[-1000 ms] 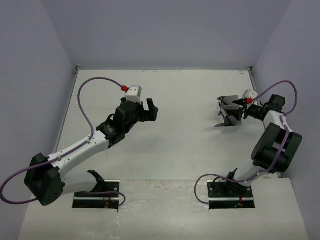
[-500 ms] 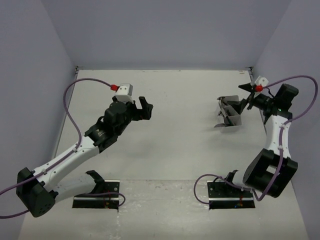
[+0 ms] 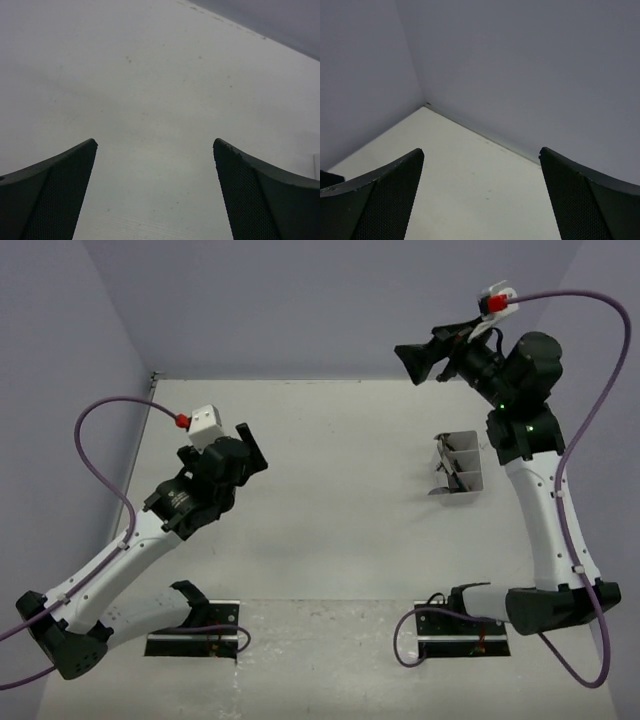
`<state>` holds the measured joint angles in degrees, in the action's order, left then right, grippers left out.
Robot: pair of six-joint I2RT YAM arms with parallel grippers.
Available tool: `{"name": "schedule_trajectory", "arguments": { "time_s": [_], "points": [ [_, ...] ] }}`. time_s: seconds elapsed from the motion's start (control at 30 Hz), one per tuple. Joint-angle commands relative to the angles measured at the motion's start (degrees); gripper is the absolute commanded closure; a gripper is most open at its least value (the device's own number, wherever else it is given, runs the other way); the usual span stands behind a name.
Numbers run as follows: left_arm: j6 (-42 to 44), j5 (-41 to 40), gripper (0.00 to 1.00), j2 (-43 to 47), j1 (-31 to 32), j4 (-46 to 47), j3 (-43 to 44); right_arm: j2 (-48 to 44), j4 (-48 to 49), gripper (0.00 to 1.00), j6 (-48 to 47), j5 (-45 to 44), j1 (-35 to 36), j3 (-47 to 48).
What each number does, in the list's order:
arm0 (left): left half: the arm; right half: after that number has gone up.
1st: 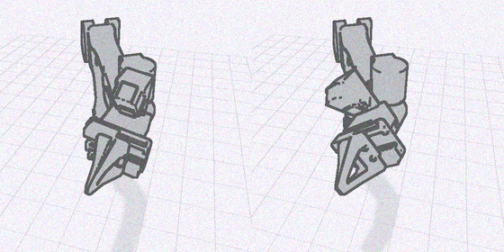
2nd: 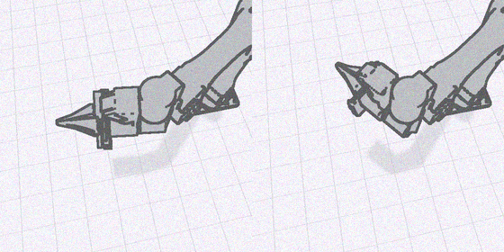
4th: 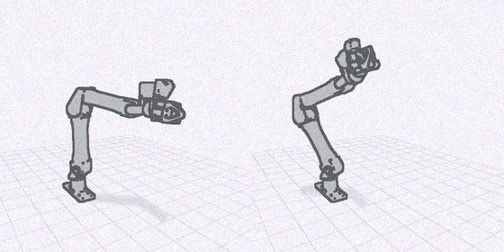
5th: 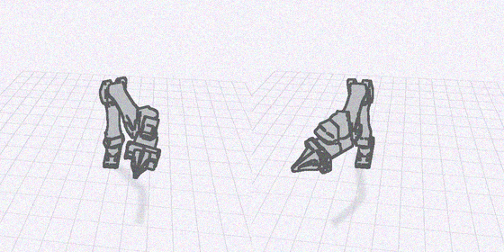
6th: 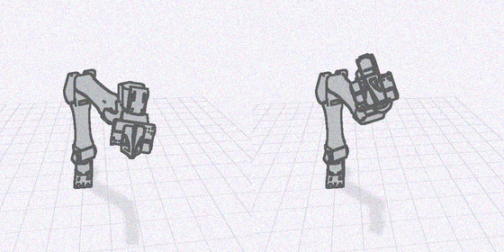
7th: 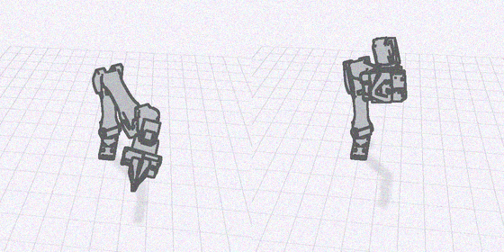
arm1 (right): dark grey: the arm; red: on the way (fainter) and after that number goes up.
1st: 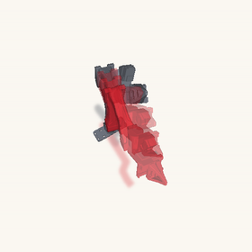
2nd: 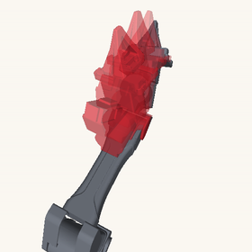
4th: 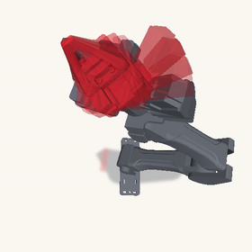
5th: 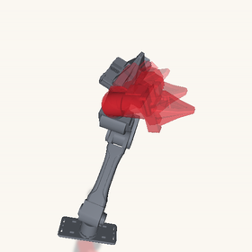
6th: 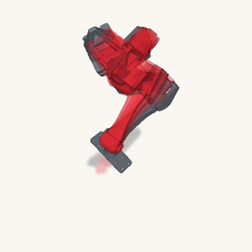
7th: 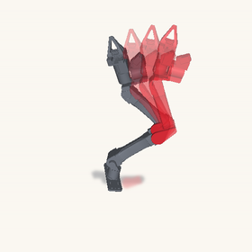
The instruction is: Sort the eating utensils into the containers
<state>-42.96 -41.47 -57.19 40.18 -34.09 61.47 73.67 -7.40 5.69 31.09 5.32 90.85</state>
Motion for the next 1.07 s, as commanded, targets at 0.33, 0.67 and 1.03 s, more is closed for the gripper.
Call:
{"name": "schedule_trajectory", "arguments": {
  "time_s": [0.33,0.67,1.03],
  "points": [
    [-3.30,3.58,0.00,4.80,-11.08,-0.47,-10.75,2.63,-15.37,0.01,12.14,-20.74,19.81,-16.92],
    [0.95,10.62,0.00,8.50,-14.17,4.97,-11.72,1.92,-2.28,0.01,14.25,-21.86,21.57,-25.28],
    [1.21,14.14,0.00,3.40,-14.17,8.06,-11.20,-0.63,0.89,0.01,14.53,-24.24,21.57,-28.53]
  ]
}}
